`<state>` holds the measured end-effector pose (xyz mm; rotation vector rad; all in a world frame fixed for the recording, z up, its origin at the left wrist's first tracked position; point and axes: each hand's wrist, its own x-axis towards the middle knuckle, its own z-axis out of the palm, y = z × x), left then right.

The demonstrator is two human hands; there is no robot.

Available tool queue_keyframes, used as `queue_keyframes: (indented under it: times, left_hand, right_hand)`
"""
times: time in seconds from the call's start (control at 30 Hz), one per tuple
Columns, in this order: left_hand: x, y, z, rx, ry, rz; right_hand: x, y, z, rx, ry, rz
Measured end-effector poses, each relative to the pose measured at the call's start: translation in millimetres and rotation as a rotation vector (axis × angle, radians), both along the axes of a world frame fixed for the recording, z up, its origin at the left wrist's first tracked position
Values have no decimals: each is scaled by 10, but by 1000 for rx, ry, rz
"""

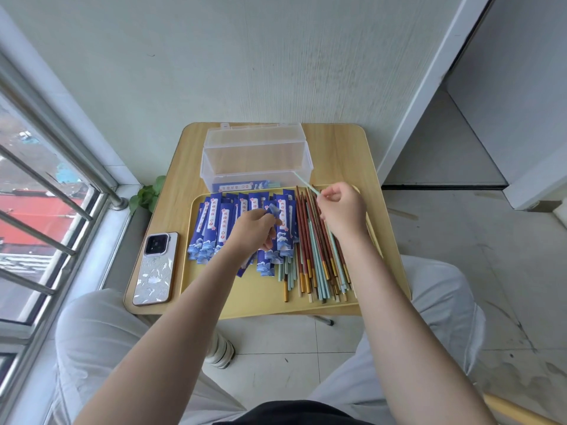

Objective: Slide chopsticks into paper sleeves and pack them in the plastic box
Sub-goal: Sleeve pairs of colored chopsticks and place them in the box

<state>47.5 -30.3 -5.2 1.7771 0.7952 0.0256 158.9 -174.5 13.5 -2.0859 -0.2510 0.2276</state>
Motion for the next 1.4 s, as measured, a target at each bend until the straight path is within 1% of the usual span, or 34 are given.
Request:
queue_keyframes:
  times: [0.07,0.1,0.17,0.23,0.3,0.4,0.6,0.7,0.77,0.93,1.07,1.17,1.23,1.3,1.33,1.4]
  left_hand:
    - [-13,-16,61,-86,-18,-46]
    - [-20,-26,75,-72,-10,-71]
    - [-22,-35,58,33,50,-96]
    - [-10,-22,6,124,113,-92]
    - [-7,-2,-46,177,150,-87]
    - [-11,12,-83,195,148,-76]
    - [-12,-21,-76,214,87,-133]
    - [9,-42,-72,223,54,-172]
    - [24,-63,-63,234,44,-190]
    - [38,-123,-22,182,31,-235]
    - [92,-124,-35,117,-4,-184]
    - [143,-115,-57,121,24,-165]
    - [157,-117,-88,126,54,-160]
    - [171,-126,-138,132,82,-140]
    - [173,-133,-162,137,97,-127]
    - [197,-169,-213,146,124,-113]
  right_hand:
    - [25,5,86,147,72,-43]
    - [34,11,122,206,108,-52]
    - [38,28,171,343,180,-68]
    - [33,48,189,473,204,-94]
    - [30,67,190,525,169,-127]
    - [29,74,175,521,162,-112]
    - [24,103,81,390,172,-31]
    - [13,121,50,275,145,49]
    - [-19,139,43,269,134,93]
    - [-63,204,-25,142,-37,181]
    - [-104,241,-106,59,-47,320]
    - [-121,214,-115,-40,-55,419]
    - [-98,174,-111,-52,-1,400]
    - [-50,113,-147,-91,-7,301]
    - [-34,81,-168,-161,-46,257]
    - [-7,23,-236,-389,-102,247]
